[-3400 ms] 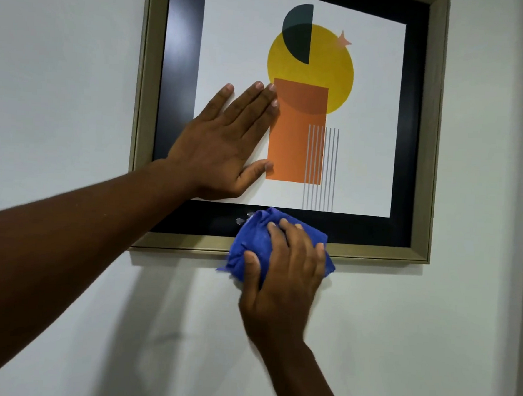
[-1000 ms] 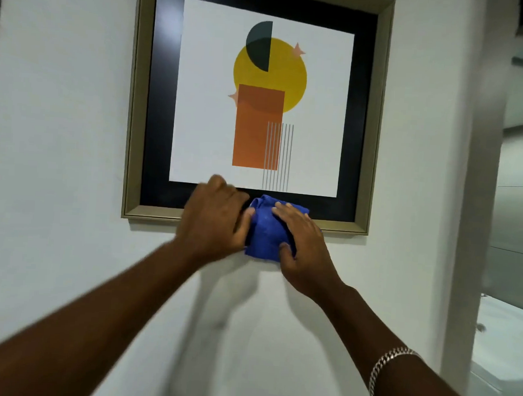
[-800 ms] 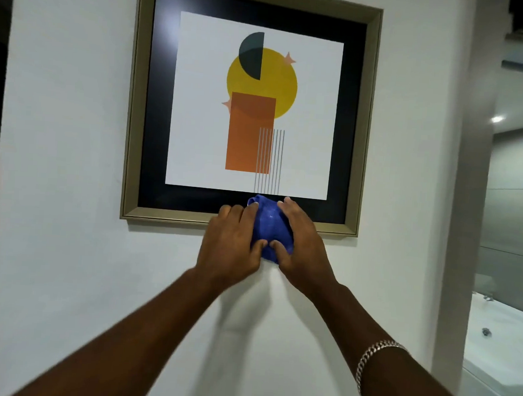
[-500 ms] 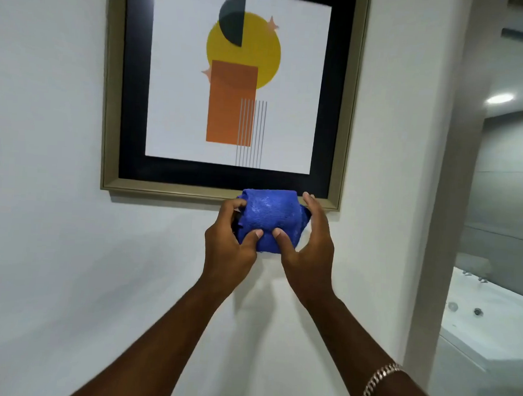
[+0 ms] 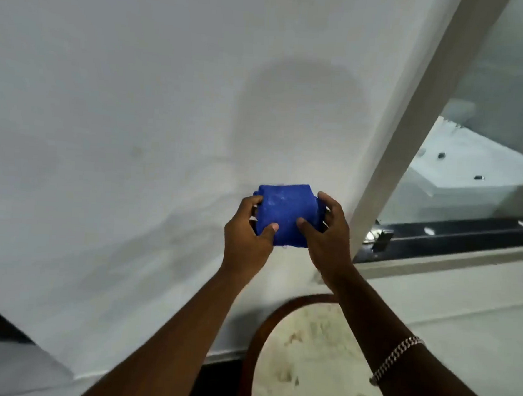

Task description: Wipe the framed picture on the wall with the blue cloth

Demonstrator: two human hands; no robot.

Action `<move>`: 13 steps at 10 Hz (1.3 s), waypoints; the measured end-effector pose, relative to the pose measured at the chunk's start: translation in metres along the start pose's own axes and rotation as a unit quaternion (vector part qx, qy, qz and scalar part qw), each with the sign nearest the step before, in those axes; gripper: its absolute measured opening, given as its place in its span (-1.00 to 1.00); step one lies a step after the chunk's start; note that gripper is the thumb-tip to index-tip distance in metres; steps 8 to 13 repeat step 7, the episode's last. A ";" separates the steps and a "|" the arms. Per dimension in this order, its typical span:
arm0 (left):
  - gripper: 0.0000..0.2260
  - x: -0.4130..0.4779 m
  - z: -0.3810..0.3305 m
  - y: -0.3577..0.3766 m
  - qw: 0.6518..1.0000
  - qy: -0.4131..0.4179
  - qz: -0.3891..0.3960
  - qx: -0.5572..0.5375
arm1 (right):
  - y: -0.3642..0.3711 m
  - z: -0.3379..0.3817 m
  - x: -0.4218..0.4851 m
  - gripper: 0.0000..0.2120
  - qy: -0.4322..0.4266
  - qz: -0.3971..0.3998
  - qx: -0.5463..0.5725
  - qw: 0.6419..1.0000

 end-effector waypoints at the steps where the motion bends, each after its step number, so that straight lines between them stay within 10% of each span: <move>1: -0.59 -0.059 0.110 0.017 0.992 -0.127 0.009 0.014 | 0.021 -0.117 -0.040 -0.39 0.112 0.022 -0.048 0.992; 5: -0.52 -0.159 0.323 0.036 0.940 -0.284 0.158 0.100 | 0.074 -0.357 -0.099 -0.39 0.264 0.173 -0.202 0.927; 13: -0.51 -0.121 0.271 0.016 0.936 -0.201 0.196 0.210 | 0.060 -0.322 -0.091 -0.44 0.162 0.205 -0.285 0.922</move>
Point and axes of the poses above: each hand's wrist, its own x-axis towards the middle knuckle, its own y-axis out of the palm, z = x × y, the point moved 2 cm from there along x, towards the middle knuckle, and after that the axes turned 14 degrees about -x, right-handed, at the moved point
